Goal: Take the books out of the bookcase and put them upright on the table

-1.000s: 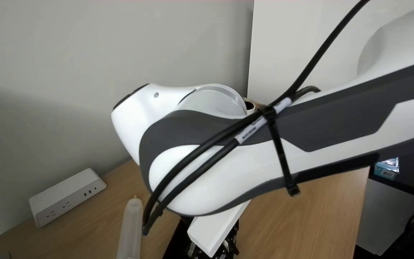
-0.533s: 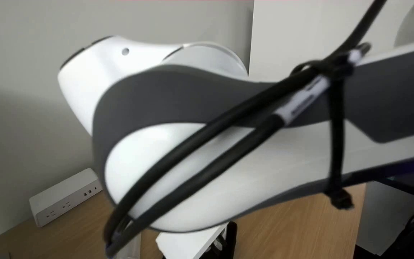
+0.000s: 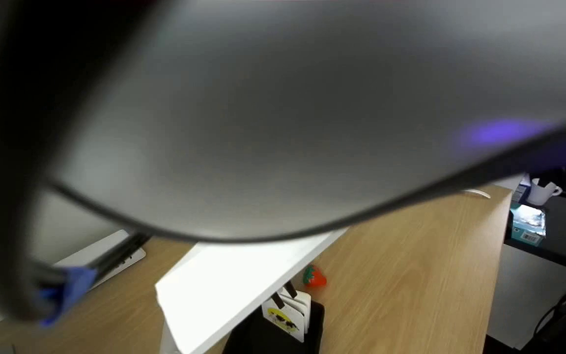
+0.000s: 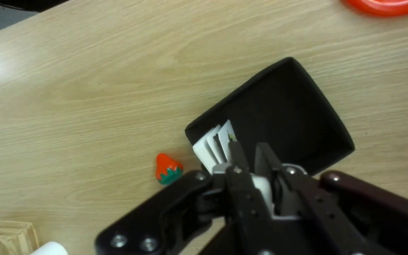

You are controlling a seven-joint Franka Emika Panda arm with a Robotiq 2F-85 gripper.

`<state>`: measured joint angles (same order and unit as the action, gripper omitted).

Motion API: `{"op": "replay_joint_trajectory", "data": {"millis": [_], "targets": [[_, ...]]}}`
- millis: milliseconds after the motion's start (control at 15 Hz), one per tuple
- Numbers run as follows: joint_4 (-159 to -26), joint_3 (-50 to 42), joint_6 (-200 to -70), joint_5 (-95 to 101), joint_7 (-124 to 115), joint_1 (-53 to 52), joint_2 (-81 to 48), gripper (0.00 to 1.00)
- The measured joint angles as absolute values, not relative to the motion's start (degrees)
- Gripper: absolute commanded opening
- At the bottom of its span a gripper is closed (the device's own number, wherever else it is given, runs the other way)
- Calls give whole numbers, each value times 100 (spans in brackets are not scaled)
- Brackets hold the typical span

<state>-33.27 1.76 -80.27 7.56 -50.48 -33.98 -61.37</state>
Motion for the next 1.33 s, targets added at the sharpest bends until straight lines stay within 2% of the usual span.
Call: {"op": "replay_joint_trajectory", "data": {"millis": [600, 1000, 1333], "targets": [[-3359, 152, -7593, 697, -6201, -2960, -5955, 4], [-3847, 298, -7470, 459, -5408, -2512, -6025, 4], [-4346, 536, -8238, 78, -4489, -2158, -6173, 4]]}}
